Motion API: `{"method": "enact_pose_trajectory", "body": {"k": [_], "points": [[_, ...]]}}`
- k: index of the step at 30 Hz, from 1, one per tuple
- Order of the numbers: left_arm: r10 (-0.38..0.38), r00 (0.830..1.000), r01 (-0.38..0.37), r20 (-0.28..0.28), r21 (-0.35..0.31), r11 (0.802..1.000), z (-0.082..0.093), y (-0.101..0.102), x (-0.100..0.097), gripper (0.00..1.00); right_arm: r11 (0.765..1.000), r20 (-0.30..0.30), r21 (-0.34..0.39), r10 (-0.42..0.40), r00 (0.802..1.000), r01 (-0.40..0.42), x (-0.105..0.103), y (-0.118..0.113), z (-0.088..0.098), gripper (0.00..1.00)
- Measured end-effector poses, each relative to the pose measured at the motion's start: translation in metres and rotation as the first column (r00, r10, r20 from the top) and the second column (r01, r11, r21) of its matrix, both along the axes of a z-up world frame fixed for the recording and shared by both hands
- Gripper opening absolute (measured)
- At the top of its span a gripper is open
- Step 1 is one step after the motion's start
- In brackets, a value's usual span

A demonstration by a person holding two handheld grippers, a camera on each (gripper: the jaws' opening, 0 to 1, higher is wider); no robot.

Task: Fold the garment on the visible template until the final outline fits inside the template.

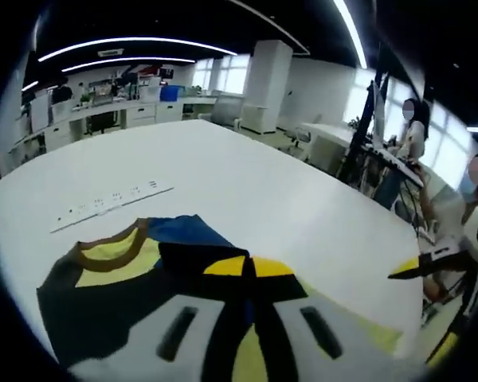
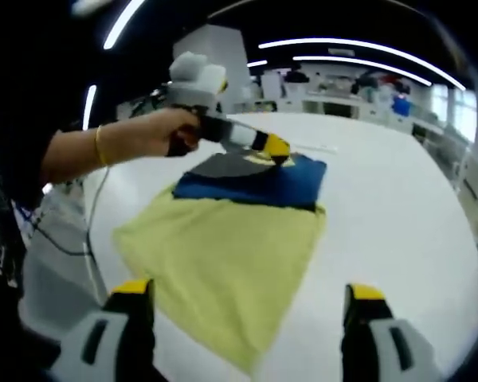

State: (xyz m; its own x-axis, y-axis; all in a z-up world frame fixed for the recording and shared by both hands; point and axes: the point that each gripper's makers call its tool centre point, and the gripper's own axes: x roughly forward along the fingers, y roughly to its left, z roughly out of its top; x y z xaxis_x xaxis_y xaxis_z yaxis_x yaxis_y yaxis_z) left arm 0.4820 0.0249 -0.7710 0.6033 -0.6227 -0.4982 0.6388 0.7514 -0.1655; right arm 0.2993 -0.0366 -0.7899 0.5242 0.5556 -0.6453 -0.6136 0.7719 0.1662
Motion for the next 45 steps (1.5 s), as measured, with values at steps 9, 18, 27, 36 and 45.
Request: {"method": "enact_pose_trajectory", "body": {"k": [9, 18, 27, 36, 45], "points": [[-0.091, 0.996, 0.093, -0.024, 0.107, 0.99, -0.034, -0.014, -0.019, 0.0, 1.0, -0.003, -0.001, -0.018, 1.0, 0.018, 0.002, -0.005, -0.002, 0.99], [-0.116, 0.992, 0.12, -0.038, 0.138, 0.983, -0.054, -0.015, -0.027, 0.0, 1.0, -0.008, 0.001, -0.026, 1.0, 0.026, 0.003, -0.006, -0.005, 0.99], [-0.155, 0.988, 0.155, -0.01, 0.104, 0.982, -0.05, -0.018, -0.033, 0.17, 0.999, -0.005, 0.018, -0.044, 0.999, 0.044, 0.009, -0.008, -0.005, 0.99], [-0.243, 0.97, 0.239, 0.024, 0.106, 0.965, -0.047, -0.027, -0.04, 0.34, 0.999, 0.001, 0.006, -0.041, 0.999, 0.041, 0.017, -0.009, -0.004, 0.99], [-0.347, 0.935, 0.335, 0.068, 0.142, 0.931, -0.045, -0.054, -0.053, 0.37, 0.999, 0.008, 0.001, -0.051, 0.999, 0.051, 0.021, -0.01, -0.003, 0.99]]}}
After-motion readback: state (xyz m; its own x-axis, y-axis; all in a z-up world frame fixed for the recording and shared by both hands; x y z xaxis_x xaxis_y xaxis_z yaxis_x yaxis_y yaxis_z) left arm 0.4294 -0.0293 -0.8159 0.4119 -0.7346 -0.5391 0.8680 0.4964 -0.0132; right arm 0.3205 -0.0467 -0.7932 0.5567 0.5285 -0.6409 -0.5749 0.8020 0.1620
